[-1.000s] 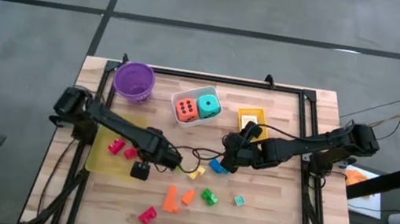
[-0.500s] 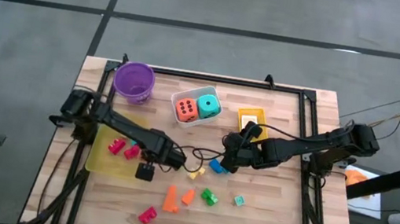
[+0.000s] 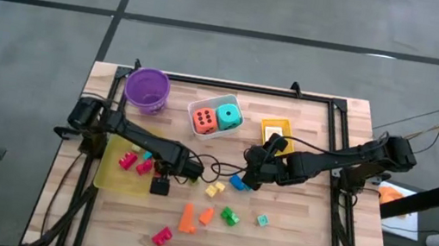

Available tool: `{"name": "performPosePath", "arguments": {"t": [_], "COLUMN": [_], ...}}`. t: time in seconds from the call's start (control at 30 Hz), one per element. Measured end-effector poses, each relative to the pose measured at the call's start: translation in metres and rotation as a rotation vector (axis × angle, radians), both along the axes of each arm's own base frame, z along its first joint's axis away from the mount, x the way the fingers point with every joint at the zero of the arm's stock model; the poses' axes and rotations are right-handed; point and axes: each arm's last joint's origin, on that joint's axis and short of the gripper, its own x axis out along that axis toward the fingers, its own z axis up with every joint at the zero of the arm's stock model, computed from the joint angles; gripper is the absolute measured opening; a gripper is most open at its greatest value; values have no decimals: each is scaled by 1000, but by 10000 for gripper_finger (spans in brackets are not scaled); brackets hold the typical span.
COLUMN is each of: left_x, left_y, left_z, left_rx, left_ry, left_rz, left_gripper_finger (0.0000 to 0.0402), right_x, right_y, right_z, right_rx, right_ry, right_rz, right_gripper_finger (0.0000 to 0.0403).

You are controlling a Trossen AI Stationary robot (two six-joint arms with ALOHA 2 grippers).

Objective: Pick & Place Toys
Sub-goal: Put the red game piece into the light yellow bin

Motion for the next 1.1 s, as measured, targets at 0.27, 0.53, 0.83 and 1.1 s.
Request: {"name": "performPosePath", "arguments": {"t": [0.27,0.53,0.83,1.1], "left_x": [3,12,15,13], "left_y": [0,-2,-3,-2], "left_z": [-20,-30,-26,-27], "left_rx": [9,-27,-37,-32], "left_ry": [62,125,105,123], "left_rz": [-7,-78,-99,-97], "left_gripper_finger": [296,280,134,180], "right_x": [0,0,0,0], "right_y": [0,0,0,0], "right_z": [0,0,0,0], "right_rx": [0,-2,1,3], "right_ry": [1,4,6,7], "right_rz": [1,3,3,4], "right_gripper_finger": [233,233,233,233]}}
